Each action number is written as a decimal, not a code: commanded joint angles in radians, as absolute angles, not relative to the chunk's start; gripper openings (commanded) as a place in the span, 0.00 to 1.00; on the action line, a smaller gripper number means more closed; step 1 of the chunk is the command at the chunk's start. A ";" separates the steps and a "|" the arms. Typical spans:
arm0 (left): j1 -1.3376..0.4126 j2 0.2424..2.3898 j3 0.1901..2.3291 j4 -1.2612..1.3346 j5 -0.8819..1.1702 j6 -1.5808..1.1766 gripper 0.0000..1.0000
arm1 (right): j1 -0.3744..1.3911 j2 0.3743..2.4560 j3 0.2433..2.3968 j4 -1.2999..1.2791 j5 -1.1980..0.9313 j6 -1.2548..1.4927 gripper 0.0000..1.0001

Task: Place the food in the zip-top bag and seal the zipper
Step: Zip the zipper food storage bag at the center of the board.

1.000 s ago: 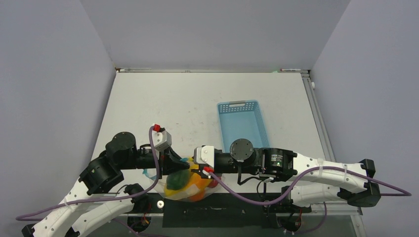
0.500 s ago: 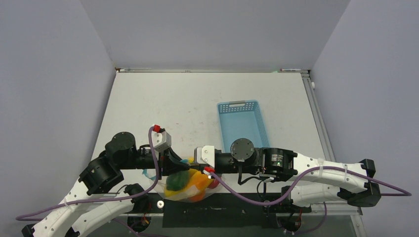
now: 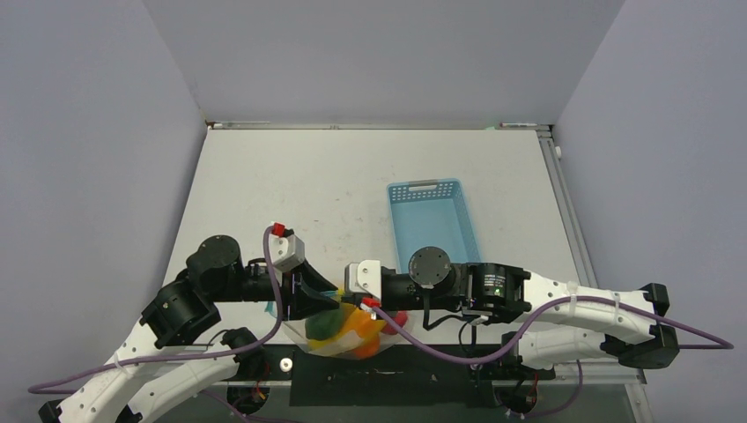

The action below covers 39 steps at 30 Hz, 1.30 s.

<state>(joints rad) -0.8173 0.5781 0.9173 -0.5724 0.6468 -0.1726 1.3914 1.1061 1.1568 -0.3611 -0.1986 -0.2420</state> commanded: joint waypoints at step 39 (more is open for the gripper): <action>-0.820 0.595 0.919 -0.363 0.724 -0.158 0.47 | 1.397 1.134 1.262 -0.389 -0.229 -0.069 0.05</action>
<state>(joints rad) -0.8173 0.5888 0.9218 -0.4065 0.6933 -0.1688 1.3914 1.1545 1.2064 -0.4660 -0.2138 -0.0872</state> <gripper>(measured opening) 0.487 0.059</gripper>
